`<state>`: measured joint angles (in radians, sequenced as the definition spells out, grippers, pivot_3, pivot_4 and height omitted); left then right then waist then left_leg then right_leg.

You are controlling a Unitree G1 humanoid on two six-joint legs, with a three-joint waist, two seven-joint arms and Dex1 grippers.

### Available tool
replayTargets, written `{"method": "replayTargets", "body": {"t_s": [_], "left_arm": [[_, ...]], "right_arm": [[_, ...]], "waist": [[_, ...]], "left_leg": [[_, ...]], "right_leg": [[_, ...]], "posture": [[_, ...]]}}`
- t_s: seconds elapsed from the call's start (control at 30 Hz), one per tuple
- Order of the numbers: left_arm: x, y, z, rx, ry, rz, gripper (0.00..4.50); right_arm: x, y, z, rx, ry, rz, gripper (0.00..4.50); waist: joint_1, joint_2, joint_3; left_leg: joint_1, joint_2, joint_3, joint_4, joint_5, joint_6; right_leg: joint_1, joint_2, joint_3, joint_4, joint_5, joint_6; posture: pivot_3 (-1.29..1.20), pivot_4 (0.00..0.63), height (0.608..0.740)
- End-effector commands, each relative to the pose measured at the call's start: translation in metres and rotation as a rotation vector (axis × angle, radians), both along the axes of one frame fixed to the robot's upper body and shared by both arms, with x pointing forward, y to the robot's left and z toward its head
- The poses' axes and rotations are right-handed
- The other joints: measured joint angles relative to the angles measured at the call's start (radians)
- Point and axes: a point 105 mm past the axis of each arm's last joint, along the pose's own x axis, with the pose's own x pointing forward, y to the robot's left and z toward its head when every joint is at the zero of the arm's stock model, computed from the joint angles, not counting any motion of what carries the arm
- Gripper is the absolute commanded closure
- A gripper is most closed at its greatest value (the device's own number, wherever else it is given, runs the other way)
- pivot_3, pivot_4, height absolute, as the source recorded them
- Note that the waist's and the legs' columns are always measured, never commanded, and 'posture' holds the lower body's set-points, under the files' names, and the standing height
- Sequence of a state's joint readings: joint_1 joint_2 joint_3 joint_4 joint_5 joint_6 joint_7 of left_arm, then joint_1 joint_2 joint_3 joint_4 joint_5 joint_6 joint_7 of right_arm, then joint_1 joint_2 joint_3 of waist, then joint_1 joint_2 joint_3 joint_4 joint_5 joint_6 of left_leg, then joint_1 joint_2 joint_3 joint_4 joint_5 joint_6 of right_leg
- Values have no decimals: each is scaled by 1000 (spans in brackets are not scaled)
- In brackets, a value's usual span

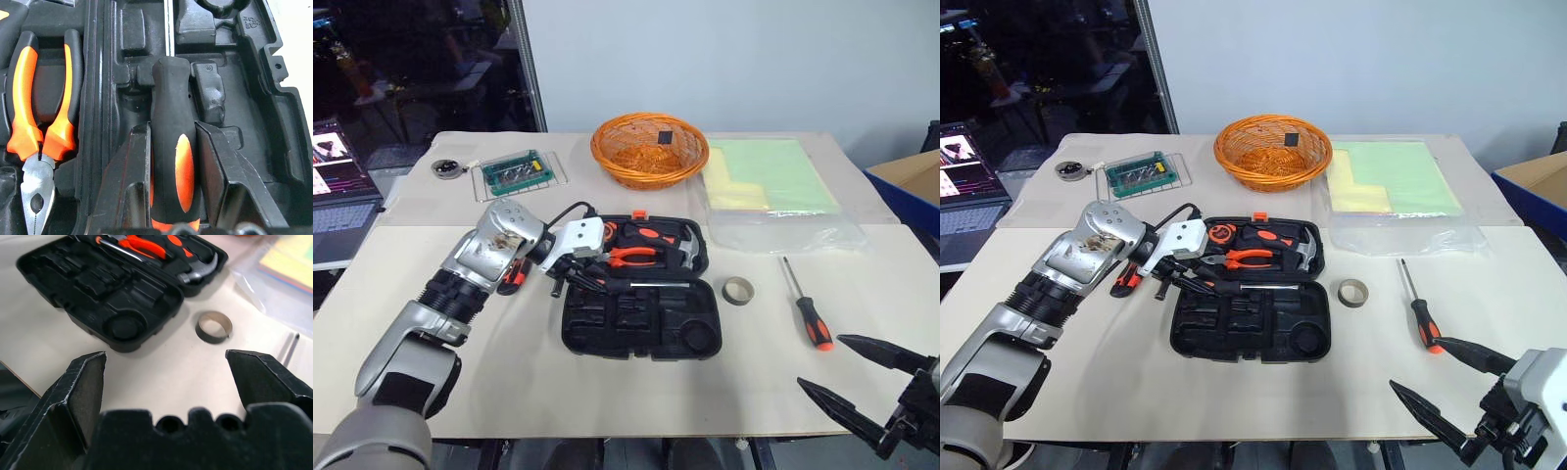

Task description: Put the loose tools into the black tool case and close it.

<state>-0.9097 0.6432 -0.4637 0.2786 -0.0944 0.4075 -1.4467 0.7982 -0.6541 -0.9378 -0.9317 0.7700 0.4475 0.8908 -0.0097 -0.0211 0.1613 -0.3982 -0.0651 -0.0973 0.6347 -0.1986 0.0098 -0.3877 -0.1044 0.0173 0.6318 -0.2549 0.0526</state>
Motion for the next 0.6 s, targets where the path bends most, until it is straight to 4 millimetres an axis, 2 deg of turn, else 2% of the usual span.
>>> {"method": "replayTargets", "body": {"t_s": [0.03,0.1,0.33,0.6], "left_arm": [[5,0,5,22,-43,32,3626],[6,2,1,48,-49,42,3626],[9,4,-13,103,-48,43,3626],[19,1,-21,109,-79,95,3626]], "right_arm": [[5,15,19,15,-88,98,0],[15,20,29,32,-118,156,0],[47,23,40,-1,-93,277,0],[57,28,38,-9,-78,317,0]], "waist": [[1,0,0],[-5,0,0],[0,0,0],[9,0,0]], "left_leg": [[0,0,0,0,0,0],[0,0,0,0,0,0],[0,1,1,1,0,0],[-2,0,0,3,-1,2]], "right_leg": [[0,0,0,0,0,0],[0,0,0,0,0,0],[0,1,0,0,0,0],[-1,1,-1,0,4,-7]], "posture": [[0,150,740],[0,150,740],[0,150,740],[0,150,740]]}}
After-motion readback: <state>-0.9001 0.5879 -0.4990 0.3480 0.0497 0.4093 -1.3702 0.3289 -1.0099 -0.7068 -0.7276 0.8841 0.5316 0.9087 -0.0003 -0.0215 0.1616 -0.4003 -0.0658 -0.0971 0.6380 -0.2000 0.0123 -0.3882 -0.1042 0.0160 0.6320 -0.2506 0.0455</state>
